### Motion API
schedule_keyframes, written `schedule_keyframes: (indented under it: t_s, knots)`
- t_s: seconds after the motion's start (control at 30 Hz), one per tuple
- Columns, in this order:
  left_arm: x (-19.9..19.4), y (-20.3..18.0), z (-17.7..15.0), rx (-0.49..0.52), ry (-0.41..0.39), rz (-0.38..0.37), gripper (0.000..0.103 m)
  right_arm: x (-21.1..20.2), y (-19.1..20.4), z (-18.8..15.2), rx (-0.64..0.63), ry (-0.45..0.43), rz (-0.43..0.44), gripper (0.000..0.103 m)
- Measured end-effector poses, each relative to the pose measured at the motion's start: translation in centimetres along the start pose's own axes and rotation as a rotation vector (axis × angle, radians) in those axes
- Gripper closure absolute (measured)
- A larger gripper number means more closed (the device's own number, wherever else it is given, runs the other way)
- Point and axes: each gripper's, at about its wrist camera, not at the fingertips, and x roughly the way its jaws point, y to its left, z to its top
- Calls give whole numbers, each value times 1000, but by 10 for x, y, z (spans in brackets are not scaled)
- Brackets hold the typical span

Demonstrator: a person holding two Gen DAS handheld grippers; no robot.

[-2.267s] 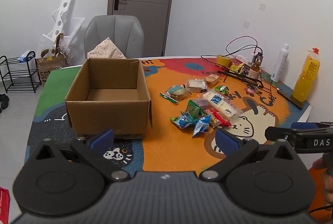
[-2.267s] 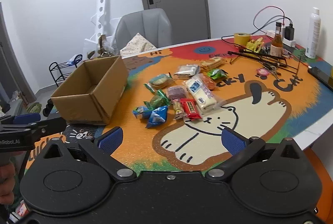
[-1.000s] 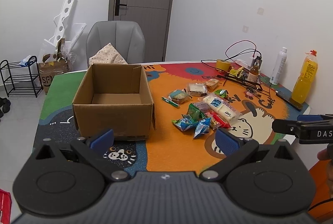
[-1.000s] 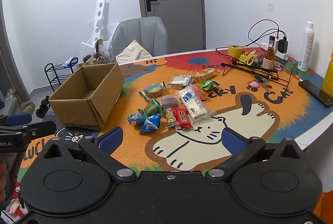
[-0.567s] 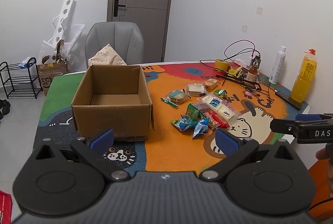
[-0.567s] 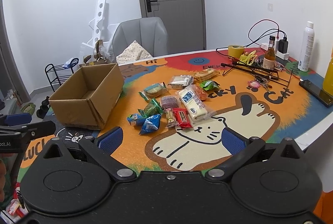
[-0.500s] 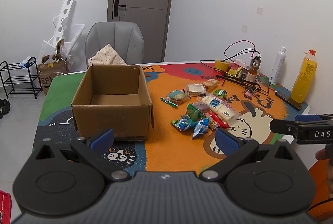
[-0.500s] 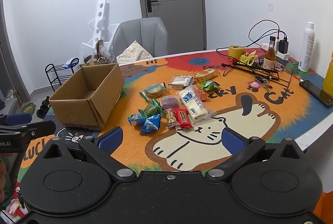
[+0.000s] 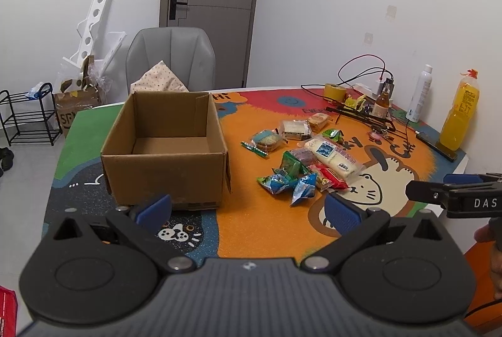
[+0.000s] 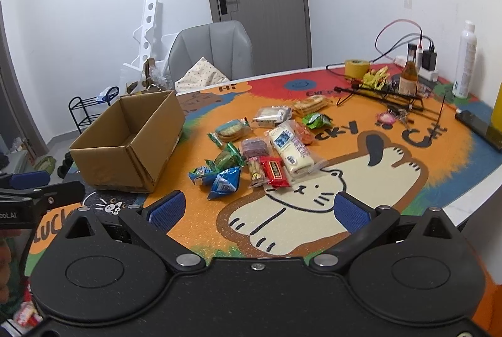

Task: Organize snacks
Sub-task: 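Grasp the blue chip bag with the left gripper while the right gripper grasps the white cake pack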

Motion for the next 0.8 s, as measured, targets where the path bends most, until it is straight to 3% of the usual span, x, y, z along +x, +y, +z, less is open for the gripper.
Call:
schedule_keyframes:
  t_s: [0.5, 0.8]
  knots:
    - [53, -21, 3, 18, 63, -64, 0, 32, -22, -8, 3, 44, -4, 0]
    - [89, -36, 2, 11, 101, -118, 0, 52, -42, -15, 36, 21, 4, 0]
